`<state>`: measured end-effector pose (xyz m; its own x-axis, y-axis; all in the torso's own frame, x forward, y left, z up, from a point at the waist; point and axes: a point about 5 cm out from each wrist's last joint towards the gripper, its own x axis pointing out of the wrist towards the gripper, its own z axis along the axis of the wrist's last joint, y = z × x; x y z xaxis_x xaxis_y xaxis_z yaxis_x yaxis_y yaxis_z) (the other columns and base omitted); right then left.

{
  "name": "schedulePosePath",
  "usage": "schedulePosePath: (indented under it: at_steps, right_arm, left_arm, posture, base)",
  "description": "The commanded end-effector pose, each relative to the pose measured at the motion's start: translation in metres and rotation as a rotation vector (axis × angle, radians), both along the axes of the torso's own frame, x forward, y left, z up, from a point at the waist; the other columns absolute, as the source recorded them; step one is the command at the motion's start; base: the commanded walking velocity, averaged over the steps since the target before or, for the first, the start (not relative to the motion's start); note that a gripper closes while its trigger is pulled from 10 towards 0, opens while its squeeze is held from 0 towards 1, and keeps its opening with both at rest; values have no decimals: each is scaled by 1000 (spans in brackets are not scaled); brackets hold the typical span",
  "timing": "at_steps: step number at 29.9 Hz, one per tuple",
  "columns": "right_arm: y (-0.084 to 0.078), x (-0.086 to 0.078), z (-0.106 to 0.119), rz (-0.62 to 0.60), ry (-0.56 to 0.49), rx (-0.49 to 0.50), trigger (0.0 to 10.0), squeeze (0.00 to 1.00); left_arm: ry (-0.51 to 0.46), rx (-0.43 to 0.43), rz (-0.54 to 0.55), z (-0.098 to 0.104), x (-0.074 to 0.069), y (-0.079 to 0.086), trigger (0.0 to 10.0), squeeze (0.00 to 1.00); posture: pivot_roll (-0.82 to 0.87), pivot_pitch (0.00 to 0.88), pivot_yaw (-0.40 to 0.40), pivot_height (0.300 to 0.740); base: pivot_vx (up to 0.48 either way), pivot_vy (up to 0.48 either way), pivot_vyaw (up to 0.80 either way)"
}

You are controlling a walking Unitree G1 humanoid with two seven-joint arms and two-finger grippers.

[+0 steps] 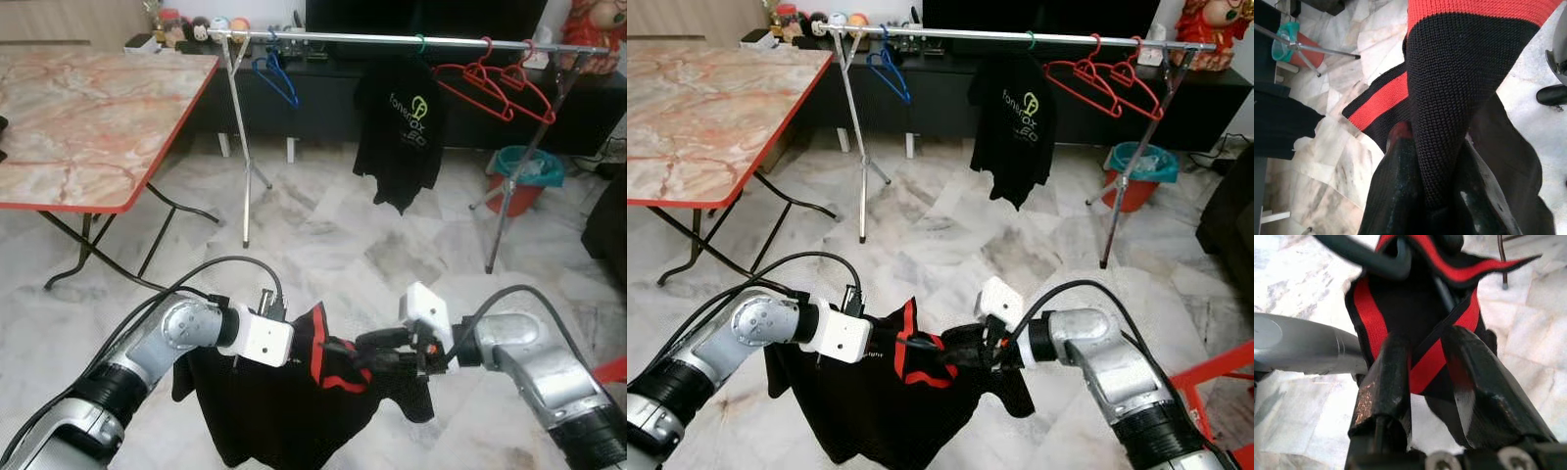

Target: Hang hanger

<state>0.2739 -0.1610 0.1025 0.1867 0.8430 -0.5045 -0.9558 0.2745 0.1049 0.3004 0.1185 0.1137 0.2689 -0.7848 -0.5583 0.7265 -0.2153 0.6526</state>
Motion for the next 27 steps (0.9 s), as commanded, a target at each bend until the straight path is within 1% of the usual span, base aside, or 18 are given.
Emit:
schedulePosePath:
  at_steps: [1, 6, 12, 14, 20, 22, 23, 26, 27]
  right_arm:
    - [0, -1, -5, -6, -2, -30, 10000, 0]
    - [2, 0, -8, -52, 5, -14, 10000, 0]
    - [6, -1, -10, -56, 10, -6, 10000, 0]
    - [9, 0, -9, -65, 6, 15, 10000, 0]
    - [13, 1, -10, -67, -9, 11, 10000, 0]
    - [13, 3, -11, -89, -36, -9, 10000, 0]
    - [13, 7, -11, -114, -68, -38, 10000, 0]
    - [13, 8, -11, -119, -81, -55, 10000, 0]
    - [13, 8, -14, -122, -86, -75, 10000, 0]
  left_arm:
    - [-31, -19, -8, 9, 3, -5, 10000, 0]
    - [-28, -34, -2, 9, 3, -7, 10000, 0]
    - [-23, -41, -3, 9, 3, -11, 10000, 0]
    - [-24, -45, -2, 9, 4, -12, 10000, 0]
    - [-28, -52, 1, 10, 4, -14, 10000, 0]
    - [-28, -53, 2, 10, 4, -14, 10000, 0]
    - [-27, -53, 2, 9, 4, -15, 10000, 0]
    - [-26, -53, 3, 9, 4, -15, 10000, 0]
    - [-25, -52, 3, 9, 4, -15, 10000, 0]
  posture:
    - [6, 46, -21, 740]
    - [4, 47, -23, 740]
    - [3, 47, -22, 740]
    - [2, 47, -23, 740]
    - [5, 48, -25, 740]
    - [4, 48, -25, 740]
    - [2, 49, -25, 740]
    - [2, 49, -25, 740]
    - [2, 49, -25, 740]
  base:
    - [0, 0, 0]
    - [0, 0, 0]
    - [0, 0, 0]
    - [0, 0, 0]
    - [0, 0, 0]
    - [0, 0, 0]
    - [0, 0, 0]
    - [0, 0, 0]
    - [0, 0, 0]
